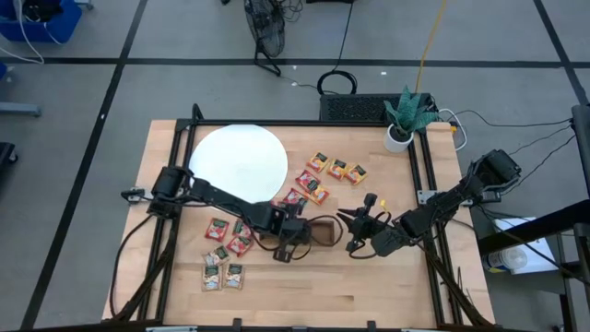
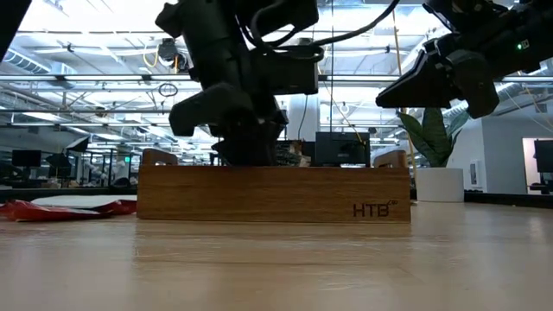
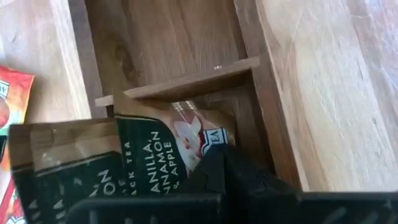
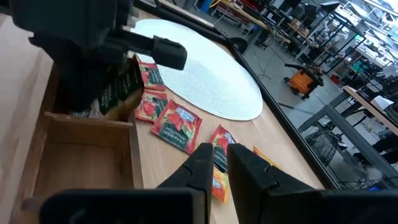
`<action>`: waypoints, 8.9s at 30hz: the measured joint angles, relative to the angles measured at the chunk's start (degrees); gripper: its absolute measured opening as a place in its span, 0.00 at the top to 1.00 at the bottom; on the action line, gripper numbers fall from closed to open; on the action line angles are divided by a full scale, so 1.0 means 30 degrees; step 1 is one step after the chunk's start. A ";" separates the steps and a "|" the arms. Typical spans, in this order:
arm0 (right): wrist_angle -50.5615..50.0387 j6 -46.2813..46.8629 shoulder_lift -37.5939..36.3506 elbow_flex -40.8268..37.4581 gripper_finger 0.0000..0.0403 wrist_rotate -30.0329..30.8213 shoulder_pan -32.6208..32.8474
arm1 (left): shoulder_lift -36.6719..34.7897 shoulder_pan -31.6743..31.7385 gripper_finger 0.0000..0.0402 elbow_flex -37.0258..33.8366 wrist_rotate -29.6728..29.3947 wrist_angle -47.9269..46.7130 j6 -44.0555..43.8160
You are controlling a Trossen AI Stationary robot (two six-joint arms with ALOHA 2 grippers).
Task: Pick & Place Tea
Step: Put the brown tea bag into the middle section of the wooden organizer, then put the bottom left brown tea bag into the middle section of the wooden organizer
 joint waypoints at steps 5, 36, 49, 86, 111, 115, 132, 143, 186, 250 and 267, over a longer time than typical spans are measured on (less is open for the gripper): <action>0.0087 0.0007 0.0000 0.0000 0.92 0.0009 0.0000 | 0.0044 -0.0182 0.99 -0.0015 -0.2835 -0.0194 -0.0542; 0.0344 0.0517 0.0000 0.0000 0.92 -0.0013 0.0000 | -0.5304 -0.3930 0.84 0.0117 -0.4262 -0.7525 -0.8944; 0.2740 -0.2425 0.0000 -0.0007 0.92 -0.1025 -0.0496 | -0.5151 -1.2426 0.50 -0.0478 -0.2857 -1.0582 -2.1922; 0.6249 -0.4020 0.0000 -0.0007 0.92 -0.4176 -0.4761 | -0.2608 -1.4542 0.55 -0.2703 0.1670 -1.1327 -2.1375; 0.4126 -0.0532 0.0168 -0.0007 0.92 -0.5717 -0.4758 | -0.1403 -1.5312 0.65 -0.3002 -0.0762 -0.9866 -2.0138; 0.4185 -0.0495 0.0168 -0.0007 0.92 -0.6104 -0.4757 | -0.1362 -1.5285 0.84 -0.3016 -0.1462 -0.9458 -2.0536; 0.4795 0.2110 0.0175 -0.0007 0.92 -0.6533 -0.5001 | -0.1289 -1.4660 1.00 0.1461 -0.3258 -1.9633 -1.9265; 0.7624 0.4087 0.1856 -0.0006 0.92 -0.7771 -0.5764 | -0.1399 -1.0562 1.00 0.1938 -1.7245 -1.8771 -1.1009; 1.1772 0.9584 0.1599 0.2251 0.58 -2.3997 -1.4316 | -0.1406 -0.0874 1.00 0.1938 -2.6181 -0.9347 -0.1081; -0.1095 -0.0350 0.4008 0.6375 1.00 -1.6435 -0.7350 | -1.4396 -0.1851 0.95 -1.5008 -1.0321 1.7912 0.0637; 0.0838 0.0010 0.7060 0.6353 1.00 -1.5658 -0.7329 | -1.4382 -0.1851 0.93 -1.5008 -1.0314 1.7784 0.0436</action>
